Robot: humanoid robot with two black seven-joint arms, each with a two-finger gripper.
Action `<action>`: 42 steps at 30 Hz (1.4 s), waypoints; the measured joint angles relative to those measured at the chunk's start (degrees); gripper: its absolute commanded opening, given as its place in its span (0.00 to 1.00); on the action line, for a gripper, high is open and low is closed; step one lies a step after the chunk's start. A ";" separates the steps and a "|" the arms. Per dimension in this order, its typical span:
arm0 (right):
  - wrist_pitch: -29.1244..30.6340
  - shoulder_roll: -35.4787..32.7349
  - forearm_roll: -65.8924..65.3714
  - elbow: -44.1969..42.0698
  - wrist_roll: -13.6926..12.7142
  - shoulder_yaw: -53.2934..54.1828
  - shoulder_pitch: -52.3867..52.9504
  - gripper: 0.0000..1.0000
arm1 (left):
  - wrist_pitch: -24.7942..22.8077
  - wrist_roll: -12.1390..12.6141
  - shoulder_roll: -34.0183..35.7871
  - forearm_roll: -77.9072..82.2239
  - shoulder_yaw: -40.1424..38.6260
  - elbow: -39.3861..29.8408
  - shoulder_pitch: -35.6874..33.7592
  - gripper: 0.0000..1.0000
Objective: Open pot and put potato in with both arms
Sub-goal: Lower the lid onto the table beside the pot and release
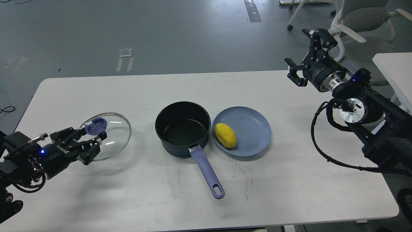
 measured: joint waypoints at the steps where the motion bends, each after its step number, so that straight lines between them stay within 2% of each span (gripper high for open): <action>1: -0.02 0.00 0.00 0.00 0.00 -0.03 0.00 1.00 | 0.01 0.00 -0.78 -0.08 0.39 0.89 0.01 0.30; 7: -0.02 -0.40 -0.01 0.00 0.00 -0.04 -0.26 1.00 | 0.06 0.00 -3.95 -0.42 0.79 4.20 0.01 0.30; 16: -0.03 -0.69 0.00 0.07 0.00 0.04 -0.53 1.00 | 0.06 0.00 -5.25 -0.88 0.78 5.05 -0.20 0.32; 18: -0.08 -0.69 -0.01 0.09 0.00 0.04 -0.53 1.00 | 0.06 0.00 -6.34 -1.53 0.80 5.97 -0.20 0.35; 19: -0.09 -0.70 -0.01 0.11 0.00 0.04 -0.53 1.00 | 0.06 0.00 -6.84 -1.98 0.81 6.55 -0.20 0.39; 20: -0.09 -0.70 0.00 0.15 0.00 0.04 -0.53 1.00 | 0.06 0.00 -7.18 -2.35 0.81 6.98 -0.20 0.50; 21: -0.10 -0.70 0.00 0.16 0.00 0.04 -0.53 1.00 | 0.06 0.00 -7.41 -2.77 0.81 7.31 -0.24 0.71; 23: -0.10 -0.70 0.00 0.18 0.00 0.04 -0.53 1.00 | 0.06 0.00 -7.66 -3.81 0.81 7.58 -0.27 0.91; 26: -0.13 -0.70 0.00 0.18 0.00 0.04 -0.53 1.00 | 0.06 0.00 -7.84 -5.53 0.81 7.68 -0.30 0.97; 35: -0.14 -0.70 0.00 0.09 0.00 0.00 -0.53 1.00 | 0.04 0.00 -8.20 -8.52 0.79 6.41 -1.28 0.98; 42: -0.13 -0.52 0.00 0.03 0.00 0.03 -0.52 1.00 | 0.04 0.01 -7.62 -20.18 0.70 3.88 -5.57 0.98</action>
